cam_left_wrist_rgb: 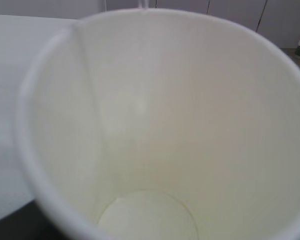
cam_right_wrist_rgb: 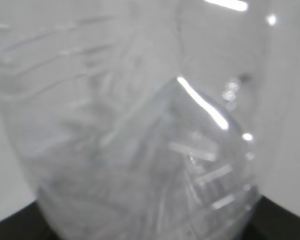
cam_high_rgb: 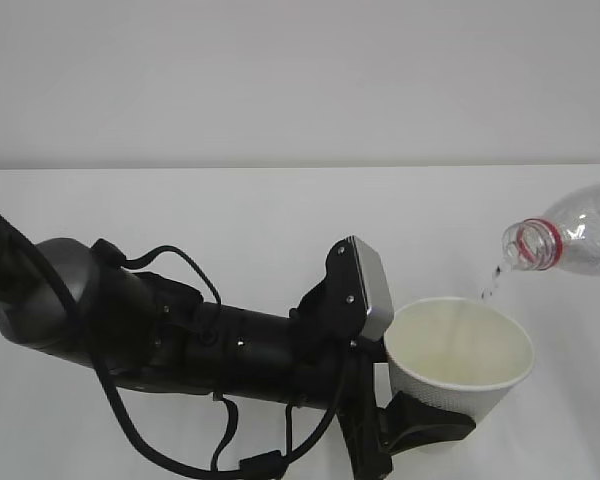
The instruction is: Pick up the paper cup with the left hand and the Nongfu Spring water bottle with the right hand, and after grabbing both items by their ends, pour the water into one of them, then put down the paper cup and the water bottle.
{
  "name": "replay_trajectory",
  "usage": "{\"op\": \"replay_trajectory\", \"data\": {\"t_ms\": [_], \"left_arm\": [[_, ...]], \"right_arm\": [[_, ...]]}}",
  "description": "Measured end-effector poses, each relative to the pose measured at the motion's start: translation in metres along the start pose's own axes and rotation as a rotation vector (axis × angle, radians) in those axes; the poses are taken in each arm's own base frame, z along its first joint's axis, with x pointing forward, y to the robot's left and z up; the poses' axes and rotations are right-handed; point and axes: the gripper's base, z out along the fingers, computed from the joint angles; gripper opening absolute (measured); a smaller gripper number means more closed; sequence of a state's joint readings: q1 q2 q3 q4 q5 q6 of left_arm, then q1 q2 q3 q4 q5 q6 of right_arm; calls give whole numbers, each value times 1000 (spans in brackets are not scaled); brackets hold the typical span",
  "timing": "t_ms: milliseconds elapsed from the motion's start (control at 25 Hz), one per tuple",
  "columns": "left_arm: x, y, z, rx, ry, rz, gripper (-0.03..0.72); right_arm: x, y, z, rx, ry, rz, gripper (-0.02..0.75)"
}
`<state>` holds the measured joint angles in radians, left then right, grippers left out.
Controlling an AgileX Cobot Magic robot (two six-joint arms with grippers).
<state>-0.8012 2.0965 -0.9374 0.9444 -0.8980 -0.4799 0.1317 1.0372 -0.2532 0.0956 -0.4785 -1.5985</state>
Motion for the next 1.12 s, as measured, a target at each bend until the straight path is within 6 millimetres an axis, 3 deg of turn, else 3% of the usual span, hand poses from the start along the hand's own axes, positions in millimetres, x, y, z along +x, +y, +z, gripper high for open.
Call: {"op": "replay_trajectory", "data": {"t_ms": [1120], "left_arm": [[0,0,0,0,1,0,512]], "right_arm": [[0,0,0,2,1,-14,452]]}}
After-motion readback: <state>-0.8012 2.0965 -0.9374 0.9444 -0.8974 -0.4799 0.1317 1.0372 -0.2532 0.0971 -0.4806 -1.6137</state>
